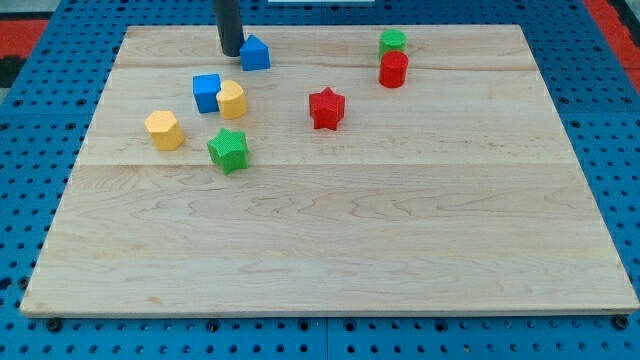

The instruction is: Push the blue cube above the yellow heart

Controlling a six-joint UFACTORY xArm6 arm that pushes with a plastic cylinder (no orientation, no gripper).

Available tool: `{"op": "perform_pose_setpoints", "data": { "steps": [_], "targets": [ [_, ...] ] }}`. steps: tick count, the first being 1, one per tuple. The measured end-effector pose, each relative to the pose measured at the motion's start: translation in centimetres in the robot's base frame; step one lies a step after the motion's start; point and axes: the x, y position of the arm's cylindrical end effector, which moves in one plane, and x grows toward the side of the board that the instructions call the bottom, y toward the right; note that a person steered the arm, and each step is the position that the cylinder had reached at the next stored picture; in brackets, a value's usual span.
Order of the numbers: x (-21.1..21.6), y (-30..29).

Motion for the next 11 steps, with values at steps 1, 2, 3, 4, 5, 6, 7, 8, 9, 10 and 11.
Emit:
{"op": "perform_pose_setpoints", "data": {
  "steps": [1, 2, 3, 4, 5, 6, 7, 8, 9, 10, 11],
  "targets": [
    [-0.3, 0.1],
    [-0.5, 0.5],
    [-1.4, 0.7],
    [-1.1, -2.3],
    [1.4, -6.8],
    [5.1, -9.7],
    [9.9, -9.9],
    [10.8, -9.2],
    [10.5, -8.8],
    [8.5, -6.0],
    [7.0, -4.9]
  ]
}}
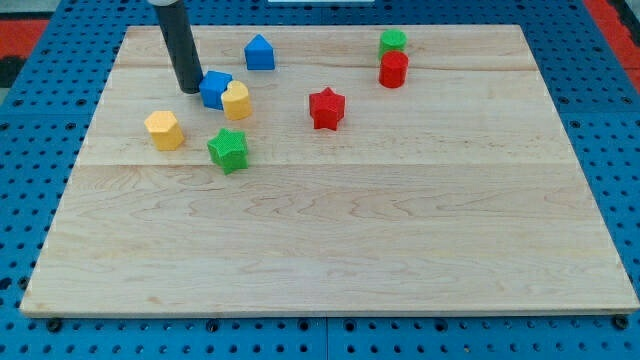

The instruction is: Push the blue cube above the yellow heart

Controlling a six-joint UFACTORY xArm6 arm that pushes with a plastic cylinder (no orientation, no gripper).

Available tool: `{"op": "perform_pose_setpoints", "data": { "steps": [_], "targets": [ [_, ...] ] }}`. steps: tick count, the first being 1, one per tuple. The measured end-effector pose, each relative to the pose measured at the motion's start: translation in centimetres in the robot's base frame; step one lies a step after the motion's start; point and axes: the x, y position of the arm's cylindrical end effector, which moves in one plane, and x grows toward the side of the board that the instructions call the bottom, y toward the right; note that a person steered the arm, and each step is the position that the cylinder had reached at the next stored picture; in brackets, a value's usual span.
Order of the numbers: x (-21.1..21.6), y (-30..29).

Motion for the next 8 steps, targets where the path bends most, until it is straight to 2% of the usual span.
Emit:
{"op": "perform_pose_setpoints", "data": {
  "steps": [2, 3, 4, 6, 8],
  "targets": [
    [0.4, -1.3],
    [3.5, -2.5],
    [3.6, -2.5],
    [3.4, 3.4],
    [3.3, 3.1]
  ]
}}
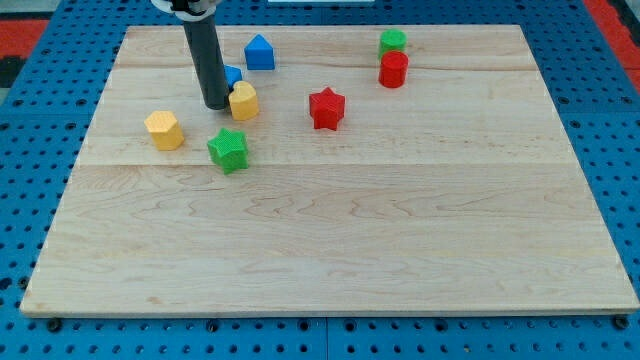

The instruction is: Push the blue cube above the yellow heart

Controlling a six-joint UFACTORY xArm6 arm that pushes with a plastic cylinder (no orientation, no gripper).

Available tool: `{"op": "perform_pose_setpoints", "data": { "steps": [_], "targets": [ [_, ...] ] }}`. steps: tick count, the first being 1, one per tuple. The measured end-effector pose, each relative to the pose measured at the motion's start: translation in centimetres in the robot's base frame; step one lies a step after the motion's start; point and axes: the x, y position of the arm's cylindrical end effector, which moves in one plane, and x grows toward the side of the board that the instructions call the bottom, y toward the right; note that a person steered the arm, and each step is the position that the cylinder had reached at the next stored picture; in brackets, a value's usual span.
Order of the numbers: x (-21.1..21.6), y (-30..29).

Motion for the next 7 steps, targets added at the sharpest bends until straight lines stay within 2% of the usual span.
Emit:
{"op": "perform_pose_setpoints", "data": {
  "steps": [4, 7],
  "targets": [
    [-1.1, -2.9],
    [-2.7, -2.0]
  ]
}}
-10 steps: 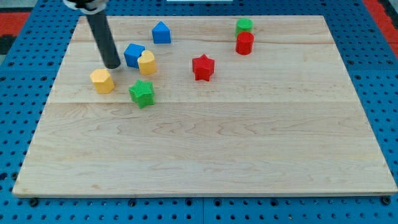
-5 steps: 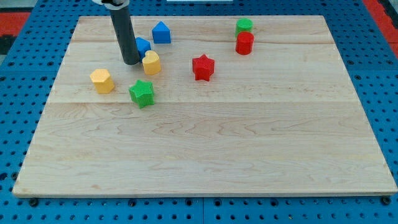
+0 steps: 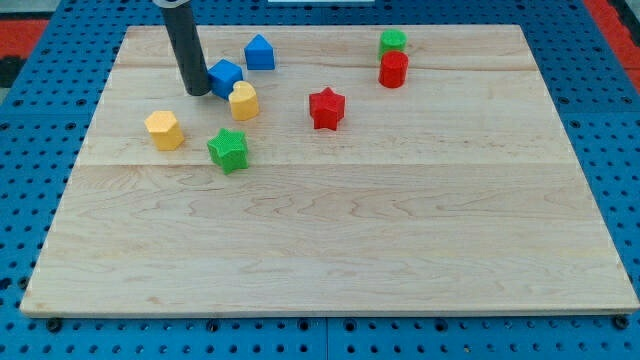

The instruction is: Push the blue cube above the yellow heart

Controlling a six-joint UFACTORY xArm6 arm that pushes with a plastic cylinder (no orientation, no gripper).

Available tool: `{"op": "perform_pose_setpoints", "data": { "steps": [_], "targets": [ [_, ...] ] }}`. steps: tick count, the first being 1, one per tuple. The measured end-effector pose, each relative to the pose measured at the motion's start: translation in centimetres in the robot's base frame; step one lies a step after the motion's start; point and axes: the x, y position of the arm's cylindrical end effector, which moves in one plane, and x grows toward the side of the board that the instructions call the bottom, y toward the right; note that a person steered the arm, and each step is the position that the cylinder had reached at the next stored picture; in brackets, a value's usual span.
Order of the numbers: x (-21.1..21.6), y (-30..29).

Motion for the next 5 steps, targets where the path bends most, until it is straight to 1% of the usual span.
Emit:
{"op": "perform_pose_setpoints", "data": {
  "steps": [3, 4, 5],
  "targets": [
    [-2.8, 2.8],
    [-2.8, 2.8],
    [-1.0, 2.2]
  ]
}}
